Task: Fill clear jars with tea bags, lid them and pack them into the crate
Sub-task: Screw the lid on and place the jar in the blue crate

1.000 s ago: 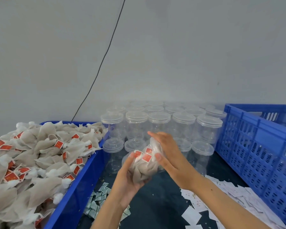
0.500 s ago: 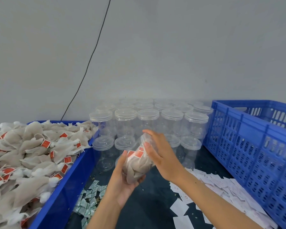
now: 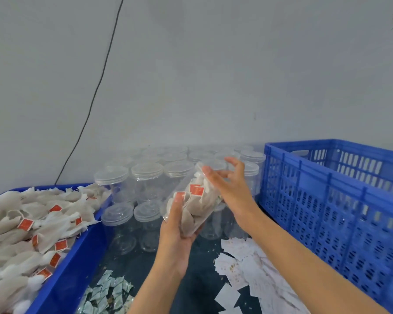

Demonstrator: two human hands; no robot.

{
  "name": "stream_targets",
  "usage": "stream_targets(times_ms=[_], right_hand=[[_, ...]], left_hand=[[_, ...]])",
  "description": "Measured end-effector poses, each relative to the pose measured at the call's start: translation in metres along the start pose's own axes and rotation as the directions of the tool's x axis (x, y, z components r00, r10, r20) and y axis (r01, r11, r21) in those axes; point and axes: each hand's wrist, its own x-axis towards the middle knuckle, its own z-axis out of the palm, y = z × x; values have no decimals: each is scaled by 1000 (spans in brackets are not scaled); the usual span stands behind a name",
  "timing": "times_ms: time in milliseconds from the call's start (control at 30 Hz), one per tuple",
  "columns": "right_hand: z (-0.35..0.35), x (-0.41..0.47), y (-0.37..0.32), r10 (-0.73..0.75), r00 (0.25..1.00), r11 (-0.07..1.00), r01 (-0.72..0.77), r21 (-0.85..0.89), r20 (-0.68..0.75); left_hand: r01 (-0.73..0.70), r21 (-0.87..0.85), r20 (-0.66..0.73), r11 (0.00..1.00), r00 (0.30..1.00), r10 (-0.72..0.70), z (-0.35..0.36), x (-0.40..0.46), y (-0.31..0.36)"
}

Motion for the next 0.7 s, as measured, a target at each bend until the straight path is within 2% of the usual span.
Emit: stream_targets(times_ms=[67, 133, 167, 233, 300, 400, 467, 567, 700], right_hand=[[-25, 6, -19, 25, 999, 999, -24, 41, -28], [-53, 15, -40, 21, 999, 1000, -21, 3, -28], [-68, 21, -49, 15, 999, 1000, -16, -18, -38], [-98, 39, -64, -8, 998, 999, 5, -52, -62], [-128, 58, -77, -47, 995, 992, 36, -123, -84], [-172, 90, -92, -99, 983, 971, 62, -231, -152], [-202, 114, -97, -123, 968, 957, 57, -284, -220], [-238, 147, -94, -140, 948, 923, 21, -385, -284], [-267, 184, -65, -138, 937, 832, -67, -551, -322]], left_hand=[[19, -37, 62, 999, 998, -17, 25, 9, 4], [64, 0, 113, 998, 992, -63, 53, 19, 8], [74, 65, 113, 995, 990, -81, 69, 25, 10], [57, 212, 16, 976, 998, -61, 100, 40, 12], [-52, 268, -36, 962, 997, 64, 133, 57, 12], [-354, 418, 117, 837, 934, 337, 187, 89, 9], [-462, 457, 244, 760, 887, 392, 221, 117, 7], [-519, 510, 435, 686, 844, 314, 258, 160, -1], [-595, 630, 631, 499, 767, 118, 275, 211, -24]])
